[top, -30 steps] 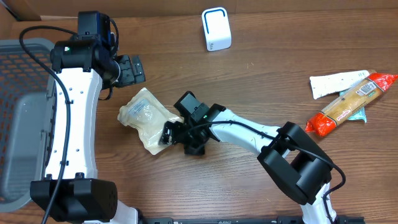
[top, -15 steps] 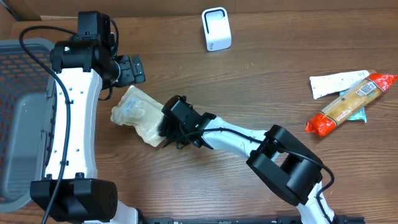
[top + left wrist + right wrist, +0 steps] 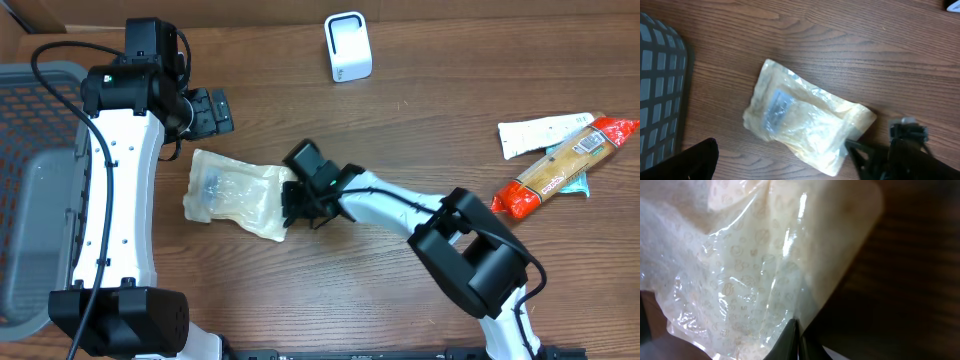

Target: Scan the item barcode

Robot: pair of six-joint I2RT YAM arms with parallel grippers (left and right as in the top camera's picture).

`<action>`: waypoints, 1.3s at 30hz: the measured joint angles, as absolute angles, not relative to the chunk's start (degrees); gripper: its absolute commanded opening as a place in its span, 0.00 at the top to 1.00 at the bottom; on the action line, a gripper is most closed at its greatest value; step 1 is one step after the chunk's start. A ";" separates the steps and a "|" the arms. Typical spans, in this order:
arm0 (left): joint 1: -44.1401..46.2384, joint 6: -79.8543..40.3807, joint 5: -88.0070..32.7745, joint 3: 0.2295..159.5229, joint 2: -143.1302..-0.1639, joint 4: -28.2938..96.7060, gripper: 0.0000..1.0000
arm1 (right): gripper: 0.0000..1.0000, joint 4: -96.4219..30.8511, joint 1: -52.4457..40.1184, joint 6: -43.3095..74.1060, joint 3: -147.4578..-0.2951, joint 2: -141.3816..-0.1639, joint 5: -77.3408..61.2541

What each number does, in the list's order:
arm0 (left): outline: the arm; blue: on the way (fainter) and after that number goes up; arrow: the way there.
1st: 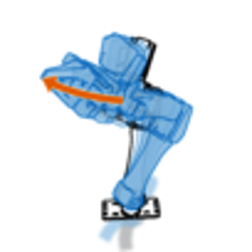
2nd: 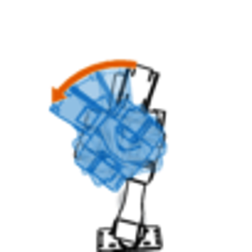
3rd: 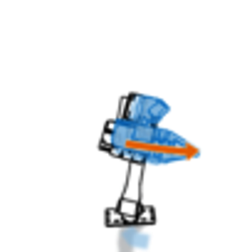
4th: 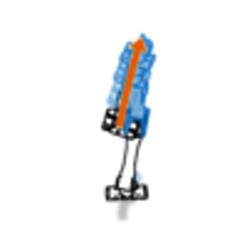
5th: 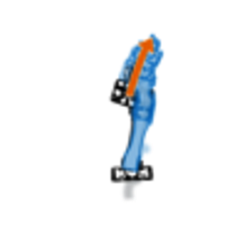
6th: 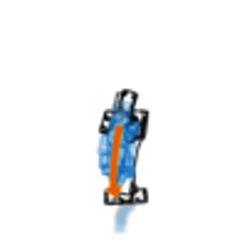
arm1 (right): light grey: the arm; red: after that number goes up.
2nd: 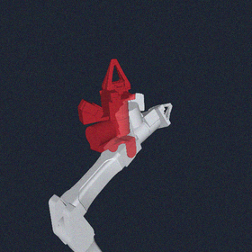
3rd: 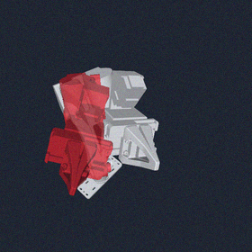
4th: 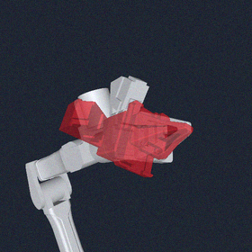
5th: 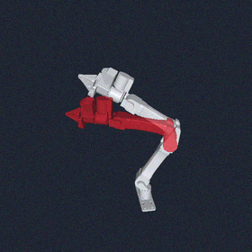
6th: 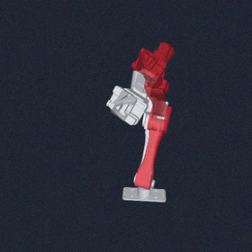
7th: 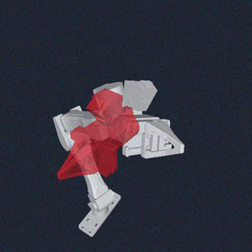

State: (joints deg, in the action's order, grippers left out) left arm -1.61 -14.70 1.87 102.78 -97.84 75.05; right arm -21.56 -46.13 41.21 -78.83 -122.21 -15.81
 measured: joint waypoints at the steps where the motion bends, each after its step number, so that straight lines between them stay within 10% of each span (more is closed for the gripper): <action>1: -1.61 -14.70 1.87 102.78 -97.84 75.05 0.00 | 0.96 -22.24 -45.32 39.83 -78.65 -122.08 -17.06; 39: -1.61 -14.70 1.87 102.78 -97.84 75.05 0.00 | 0.96 -67.59 -28.91 9.89 -89.34 -95.42 -12.93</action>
State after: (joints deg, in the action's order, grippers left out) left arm -1.61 -14.70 1.87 102.78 -97.84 75.05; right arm -67.59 -28.91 9.89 -89.34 -95.42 -12.93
